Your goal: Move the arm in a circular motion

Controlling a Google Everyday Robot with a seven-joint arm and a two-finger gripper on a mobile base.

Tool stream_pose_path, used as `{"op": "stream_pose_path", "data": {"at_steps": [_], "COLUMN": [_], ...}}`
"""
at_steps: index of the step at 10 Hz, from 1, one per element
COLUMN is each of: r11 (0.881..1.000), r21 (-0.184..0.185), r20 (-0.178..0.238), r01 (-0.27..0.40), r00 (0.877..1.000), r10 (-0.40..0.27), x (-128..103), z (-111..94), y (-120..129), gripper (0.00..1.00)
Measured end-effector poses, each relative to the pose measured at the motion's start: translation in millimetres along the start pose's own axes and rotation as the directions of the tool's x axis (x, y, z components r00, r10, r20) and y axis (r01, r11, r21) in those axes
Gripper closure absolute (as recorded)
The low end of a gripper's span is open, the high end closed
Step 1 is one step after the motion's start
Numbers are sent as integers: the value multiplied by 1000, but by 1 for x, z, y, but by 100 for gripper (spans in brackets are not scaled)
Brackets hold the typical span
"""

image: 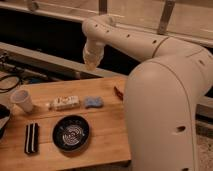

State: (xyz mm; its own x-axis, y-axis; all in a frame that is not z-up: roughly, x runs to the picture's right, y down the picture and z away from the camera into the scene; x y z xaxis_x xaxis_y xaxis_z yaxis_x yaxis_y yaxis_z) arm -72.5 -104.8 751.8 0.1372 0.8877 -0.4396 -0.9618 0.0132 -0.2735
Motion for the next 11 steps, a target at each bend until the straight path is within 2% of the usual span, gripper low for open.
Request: {"op": "stream_pose_path", "data": {"at_steps": [1, 2, 4, 6, 9, 11], "r11": [1000, 1000, 999, 999, 998, 998], "r21": [5, 7, 17, 30, 52, 68], "r20": [-2, -5, -10, -19, -23, -41], "r01": [-5, -19, -33, -17, -28, -11], "r00": [1000, 1000, 999, 1000, 999, 999], "r10": [5, 19, 33, 17, 29, 14], "x": [9, 31, 52, 70, 84, 94], "z": [-1, -5, -11, -15, -20, -19], "y": [-2, -5, -14, -11, -31, -17], "gripper": [100, 100, 100, 100, 100, 100]}}
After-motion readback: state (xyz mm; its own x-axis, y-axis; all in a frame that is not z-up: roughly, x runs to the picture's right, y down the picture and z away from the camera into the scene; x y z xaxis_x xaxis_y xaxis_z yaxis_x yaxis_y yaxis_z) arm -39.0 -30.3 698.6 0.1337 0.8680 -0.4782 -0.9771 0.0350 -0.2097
